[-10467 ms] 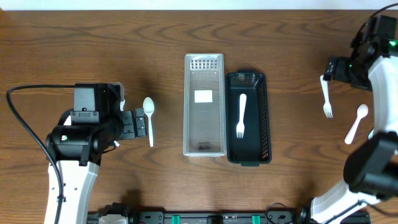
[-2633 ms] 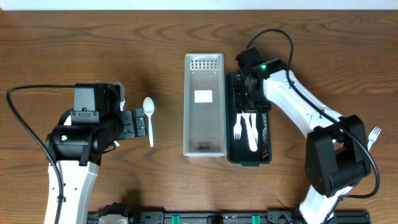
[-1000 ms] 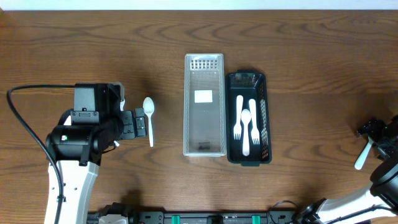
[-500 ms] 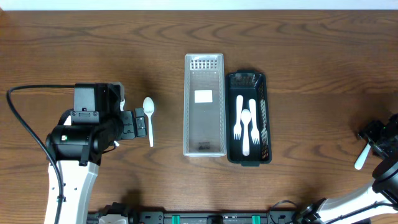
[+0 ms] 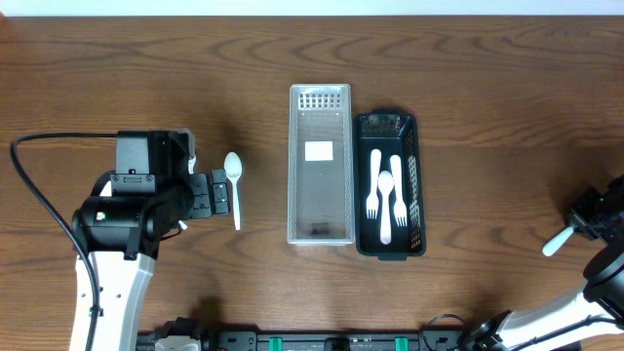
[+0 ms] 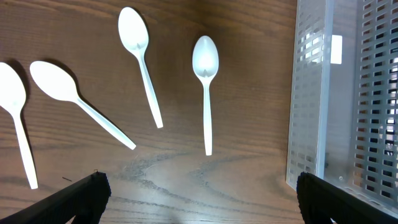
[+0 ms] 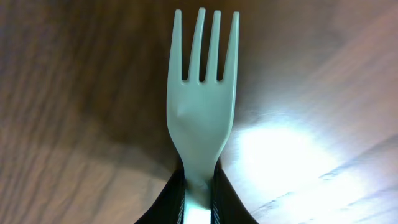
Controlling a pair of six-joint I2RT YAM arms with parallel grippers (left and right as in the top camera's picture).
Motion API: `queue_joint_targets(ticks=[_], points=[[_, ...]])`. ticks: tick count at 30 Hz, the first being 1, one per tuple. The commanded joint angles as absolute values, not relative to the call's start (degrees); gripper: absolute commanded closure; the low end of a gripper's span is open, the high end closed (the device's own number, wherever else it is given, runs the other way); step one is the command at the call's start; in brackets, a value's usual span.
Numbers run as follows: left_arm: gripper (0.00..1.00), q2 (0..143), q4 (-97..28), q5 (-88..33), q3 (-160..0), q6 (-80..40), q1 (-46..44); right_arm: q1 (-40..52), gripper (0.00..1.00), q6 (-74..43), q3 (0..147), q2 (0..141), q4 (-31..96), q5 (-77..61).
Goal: Pack container
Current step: 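Move the right gripper to the last white fork and grasp it, then carry the fork into the dark green basket, release, and raise right gripper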
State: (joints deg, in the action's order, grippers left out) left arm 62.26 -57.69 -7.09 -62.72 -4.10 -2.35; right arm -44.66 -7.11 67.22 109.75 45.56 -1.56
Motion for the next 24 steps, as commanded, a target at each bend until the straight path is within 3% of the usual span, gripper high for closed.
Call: queue_joint_targets(ticks=[1, 9, 17, 24], points=[[0.02, 62.2, -57.8, -6.4, -63.7, -4.1, -2.4, -41.7, 0.96, -7.0, 67.5, 109.7, 46.7, -5.2], [0.02, 62.2, -57.8, -6.4, -63.7, -4.1, -2.4, -28.3, 0.94, -7.0, 75.7, 98.1, 54.1, -6.3], [0.02, 62.2, -57.8, -6.4, -63.7, -4.2, -2.4, -4.1, 0.94, -10.4, 84.0, 86.2, 57.4, -6.3], [0.02, 62.2, -57.8, -6.4, -63.7, -4.2, -2.4, 15.3, 0.92, -15.4, 84.6, 88.4, 57.3, -4.4]])
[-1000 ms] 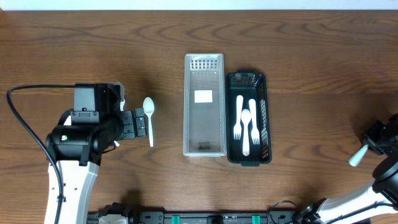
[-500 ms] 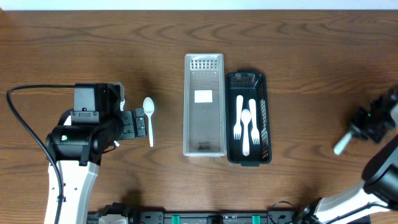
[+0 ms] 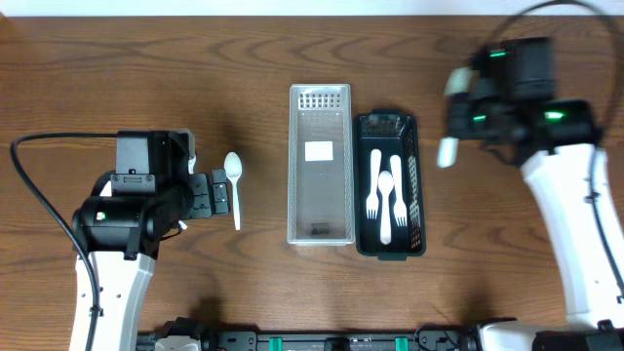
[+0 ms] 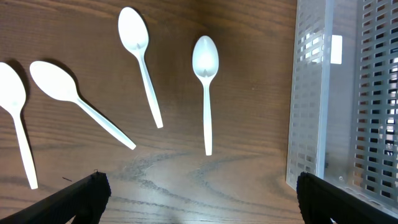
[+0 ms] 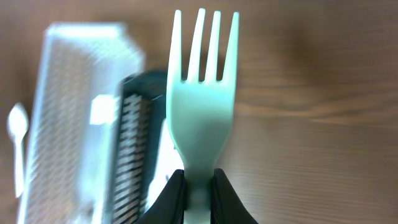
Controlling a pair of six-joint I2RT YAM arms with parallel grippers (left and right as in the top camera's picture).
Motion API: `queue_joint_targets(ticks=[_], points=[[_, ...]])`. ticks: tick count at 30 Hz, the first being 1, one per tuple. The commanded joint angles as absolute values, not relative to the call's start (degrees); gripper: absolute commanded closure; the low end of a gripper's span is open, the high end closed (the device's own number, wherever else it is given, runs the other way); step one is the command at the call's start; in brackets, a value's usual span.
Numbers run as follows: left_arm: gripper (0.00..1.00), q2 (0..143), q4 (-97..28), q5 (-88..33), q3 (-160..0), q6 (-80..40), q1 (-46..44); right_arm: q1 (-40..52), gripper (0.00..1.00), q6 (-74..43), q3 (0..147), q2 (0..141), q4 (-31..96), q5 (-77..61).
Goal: Pack container
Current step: 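Carry the fork into the dark green basket, release, and raise right gripper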
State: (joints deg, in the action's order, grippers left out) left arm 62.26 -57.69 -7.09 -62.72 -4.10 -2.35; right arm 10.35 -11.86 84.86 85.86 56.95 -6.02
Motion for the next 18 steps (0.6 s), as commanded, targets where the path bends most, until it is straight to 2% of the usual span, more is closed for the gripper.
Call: queue_joint_targets(ticks=[1, 5, 7, 9, 14, 15, 16, 18], points=[[0.02, 62.2, -57.8, -6.4, -63.7, -4.2, -2.4, 16.6, 0.92, -15.8, 84.6, 89.1, 57.5, -3.8], [0.02, 62.2, -57.8, -6.4, -63.7, -4.2, -2.4, 21.7, 0.92, -16.5, 84.6, 94.4, 58.6, -3.2], [0.02, 62.2, -57.8, -6.4, -63.7, -4.2, -2.4, 23.2, 0.99, -17.3, 84.6, 97.5, 59.4, -3.2], [0.02, 62.2, -57.8, -6.4, -63.7, -4.2, -2.4, 24.4, 0.98, -17.8, 84.6, 100.9, 60.1, -3.2], [0.02, 62.2, -57.8, -6.4, -63.7, -4.2, -2.4, 25.3, 0.82, -18.0, 84.6, 106.3, 59.8, -3.3], [0.02, 62.2, -57.8, -6.4, -63.7, -4.1, -2.4, 25.3, 0.74, -18.0, 84.6, 106.7, 59.5, -3.3], [0.02, 62.2, -57.8, -6.4, -63.7, -4.2, -2.4, 25.3, 0.62, -18.0, 84.6, 106.7, 59.2, -3.2], [0.02, 62.2, -57.8, -6.4, -63.7, -4.2, -2.4, 25.1, 0.53, -18.0, 84.7, 106.3, 58.3, -3.2]])
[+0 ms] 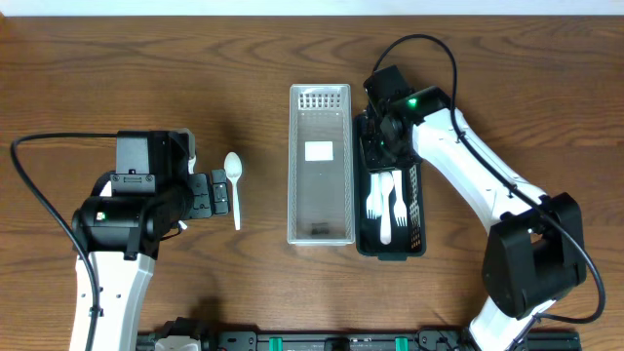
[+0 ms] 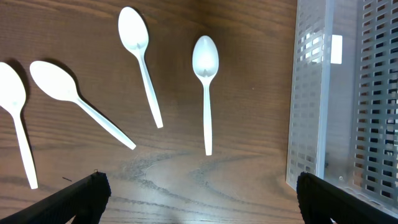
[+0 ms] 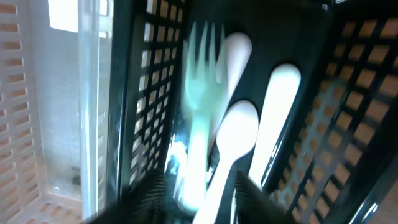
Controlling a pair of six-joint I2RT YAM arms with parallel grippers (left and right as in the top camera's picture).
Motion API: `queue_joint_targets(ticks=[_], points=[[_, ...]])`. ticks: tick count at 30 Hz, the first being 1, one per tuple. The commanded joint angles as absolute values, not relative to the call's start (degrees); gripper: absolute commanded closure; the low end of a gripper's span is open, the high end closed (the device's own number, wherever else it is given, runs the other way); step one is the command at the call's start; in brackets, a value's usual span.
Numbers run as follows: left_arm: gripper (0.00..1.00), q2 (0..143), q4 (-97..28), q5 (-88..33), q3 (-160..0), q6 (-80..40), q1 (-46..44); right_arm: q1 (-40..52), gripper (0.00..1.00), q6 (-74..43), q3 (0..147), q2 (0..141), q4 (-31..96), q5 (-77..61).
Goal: Pack container
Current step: 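Carry the fork into the dark green basket, release, and raise right gripper, then lower the left gripper onto the nearest white spoon and grasp it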
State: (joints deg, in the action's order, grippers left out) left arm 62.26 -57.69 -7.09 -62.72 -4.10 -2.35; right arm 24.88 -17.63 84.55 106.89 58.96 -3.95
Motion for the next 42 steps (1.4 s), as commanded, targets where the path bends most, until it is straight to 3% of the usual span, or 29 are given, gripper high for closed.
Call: queue_joint_targets(ticks=[1, 8, 11, 15, 20, 28, 42], points=[[0.02, 62.2, -57.8, -6.4, -63.7, -4.1, -2.4, 25.1, 0.52, -18.0, 84.8, 106.1, 57.8, -3.2], [0.02, 62.0, -58.1, -6.4, -63.7, -4.1, -2.4, 23.1, 0.5, -15.3, 91.9, 101.9, 58.4, -1.3], [0.02, 62.1, -58.5, -6.4, -64.1, -4.1, -2.4, 19.6, 0.35, -15.3, 97.7, 98.5, 60.1, 3.0], [0.02, 63.1, -59.8, -6.4, -66.5, -4.2, -2.5, 12.2, 0.24, -13.6, 100.4, 94.4, 60.8, 3.6], [0.02, 68.6, -61.5, -6.4, -71.4, -4.2, -2.4, 0.9, 0.16, -11.8, 99.4, 94.1, 65.5, 2.2], [0.02, 82.7, -60.9, -6.4, -72.8, -4.6, -2.5, -6.1, 0.01, -9.1, 89.6, 96.4, 63.6, 2.1], [0.02, 102.2, -49.3, -6.4, -72.8, -4.6, -4.7, -6.4, 0.01, -7.4, 79.0, 96.8, 56.5, 2.1]])
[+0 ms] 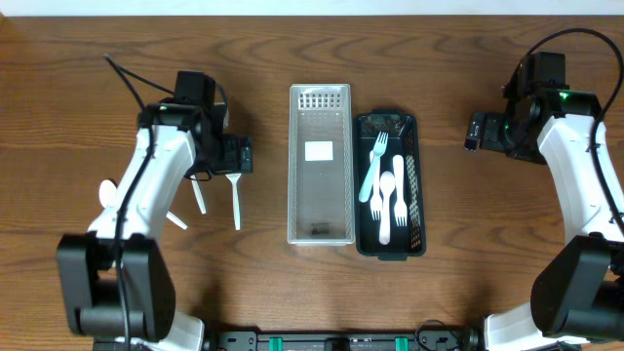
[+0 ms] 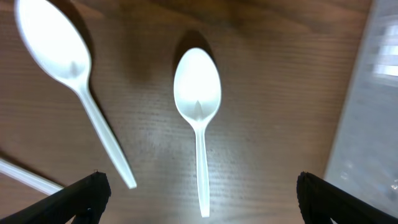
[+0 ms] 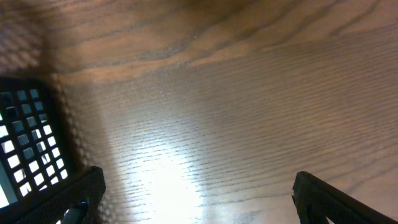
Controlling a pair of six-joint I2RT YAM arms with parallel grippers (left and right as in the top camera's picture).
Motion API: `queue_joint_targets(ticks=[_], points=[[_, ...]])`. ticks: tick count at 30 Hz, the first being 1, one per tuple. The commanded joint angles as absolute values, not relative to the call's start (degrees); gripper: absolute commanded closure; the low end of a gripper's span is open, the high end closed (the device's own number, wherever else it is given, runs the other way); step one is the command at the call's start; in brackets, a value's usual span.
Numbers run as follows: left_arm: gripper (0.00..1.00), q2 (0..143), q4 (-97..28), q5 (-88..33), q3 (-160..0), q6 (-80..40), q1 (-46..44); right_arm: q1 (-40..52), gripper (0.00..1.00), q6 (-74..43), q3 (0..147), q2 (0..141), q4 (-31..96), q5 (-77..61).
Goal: Pack container
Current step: 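Lower the left gripper onto the nearest white spoon and grasp it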
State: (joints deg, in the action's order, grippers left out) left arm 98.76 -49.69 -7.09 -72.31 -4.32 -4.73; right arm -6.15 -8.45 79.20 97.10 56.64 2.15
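A white spoon (image 2: pixel 197 102) lies on the table between the fingers of my open left gripper (image 2: pixel 202 183), its bowl away from me; overhead the left gripper (image 1: pixel 237 156) hides the bowl and only the spoon's handle (image 1: pixel 235 202) shows. A second spoon (image 2: pixel 57 45) lies to its left. The black basket (image 1: pixel 414 146) holds forks and a spoon, with one fork (image 1: pixel 374 161) lying tilted on top. The clear container (image 1: pixel 320 219) stands just left of it. My right gripper (image 1: pixel 474 132) is open and holds nothing over bare table right of the basket (image 3: pixel 18 140).
More white spoons (image 1: pixel 105 193) lie left of the left arm. The clear container's wall (image 2: pixel 373 87) is close on the left gripper's right. Wood table (image 3: pixel 236 93) stretches right of the basket.
The right gripper has left the black basket and is open over the table to its right; the fork lies in the basket. The left arm has moved back and right, low over a spoon.
The right gripper held a fork at the table's right edge, then held it near the basket's back right, then was down inside the basket. Now the fork lies there and the gripper is empty. The left arm stayed still until its shift over the spoon.
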Motion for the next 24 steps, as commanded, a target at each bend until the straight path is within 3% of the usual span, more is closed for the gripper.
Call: queue_joint_targets(ticks=[1, 16, 20, 24], points=[[0.02, 103.7, -48.9, -6.4, -72.8, -4.6, -4.7, -6.4, 0.01, -7.4, 79.0, 96.8, 56.5, 2.1], [0.0, 113.5, -47.9, -6.4, -72.4, -4.6, -4.7, -6.8, 0.01, -7.4, 79.0, 96.8, 56.5, 2.2], [0.18, 113.6, -49.1, -6.4, -72.3, -4.6, -4.7, -6.8, 0.01, -7.4, 79.0, 96.8, 56.6, 2.2], [0.47, 113.6, -50.0, -6.4, -72.3, -4.6, -4.7, -6.8, 0.01, -7.4, 79.0, 96.8, 56.6, 2.2]])
